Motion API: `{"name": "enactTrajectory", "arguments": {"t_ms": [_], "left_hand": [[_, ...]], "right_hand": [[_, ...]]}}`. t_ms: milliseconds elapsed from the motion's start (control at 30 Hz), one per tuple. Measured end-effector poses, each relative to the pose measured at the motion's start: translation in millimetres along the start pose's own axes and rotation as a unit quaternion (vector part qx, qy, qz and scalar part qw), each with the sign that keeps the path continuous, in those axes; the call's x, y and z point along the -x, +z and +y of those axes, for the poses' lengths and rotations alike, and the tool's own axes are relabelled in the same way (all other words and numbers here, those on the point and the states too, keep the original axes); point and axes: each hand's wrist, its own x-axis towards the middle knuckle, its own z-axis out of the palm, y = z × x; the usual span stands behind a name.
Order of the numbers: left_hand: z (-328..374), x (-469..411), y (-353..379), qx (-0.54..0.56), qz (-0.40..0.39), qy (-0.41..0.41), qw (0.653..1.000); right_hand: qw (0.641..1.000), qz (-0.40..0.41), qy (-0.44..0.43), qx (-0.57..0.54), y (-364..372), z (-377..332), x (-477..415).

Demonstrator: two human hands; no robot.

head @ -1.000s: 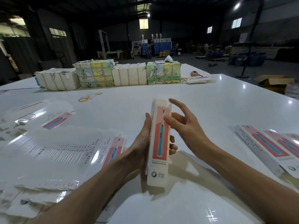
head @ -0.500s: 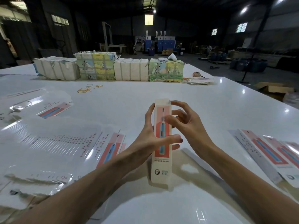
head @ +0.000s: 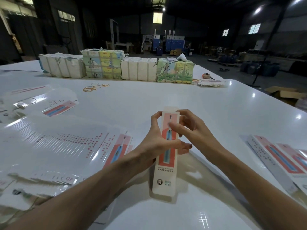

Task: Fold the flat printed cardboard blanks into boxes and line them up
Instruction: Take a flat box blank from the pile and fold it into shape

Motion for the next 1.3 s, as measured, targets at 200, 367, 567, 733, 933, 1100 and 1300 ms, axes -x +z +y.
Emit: {"name": "enactTrajectory", "arguments": {"t_ms": [200, 367, 567, 733, 933, 1100, 1300], "left_hand": [[4, 3, 0, -0.035, -0.031, -0.009, 0.999], [3, 4, 2, -0.049, -0.076, -0.008, 0.996], [5, 3, 2, -0.062, -0.086, -0.012, 0.994], [2, 4, 0, -0.071, -0.071, -0.01, 0.995], [3, 6, 1, -0.094, -0.08, -0.003, 0.992], [4, 8, 2, -0.114, -0.075, 0.018, 0.99], [5, 12, 4, -0.13, -0.067, 0.033, 0.989]], "right_hand": [[0.988, 0.08, 0.053, -0.122, -8, 2, -3], [0.995, 0.093, -0.01, -0.03, -13, 3, -3], [0.994, 0.08, -0.081, -0.004, -17, 2, -4], [0.989, 0.026, 0.008, -0.148, -22, -2, -6], [0.967, 0.057, 0.113, -0.222, -24, -8, -6], [0.961, 0.055, 0.138, -0.235, -28, -12, -6], [0.96, 0.081, 0.139, -0.227, -28, -9, -7]]}}
